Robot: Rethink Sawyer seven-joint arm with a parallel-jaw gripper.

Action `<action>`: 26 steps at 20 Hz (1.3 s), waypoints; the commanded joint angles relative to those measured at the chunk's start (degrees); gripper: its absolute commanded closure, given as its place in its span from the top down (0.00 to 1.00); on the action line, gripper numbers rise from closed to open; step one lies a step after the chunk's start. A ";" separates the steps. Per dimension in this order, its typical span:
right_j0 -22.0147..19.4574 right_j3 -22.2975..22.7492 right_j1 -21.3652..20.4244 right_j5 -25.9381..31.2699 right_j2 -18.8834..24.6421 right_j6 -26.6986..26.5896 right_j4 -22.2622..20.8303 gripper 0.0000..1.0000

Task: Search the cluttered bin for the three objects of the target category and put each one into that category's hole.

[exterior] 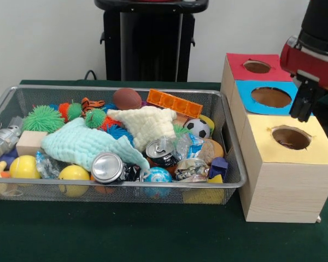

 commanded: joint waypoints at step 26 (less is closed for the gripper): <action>-6.79 7.20 -3.01 -9.79 3.44 -1.31 -6.84 0.00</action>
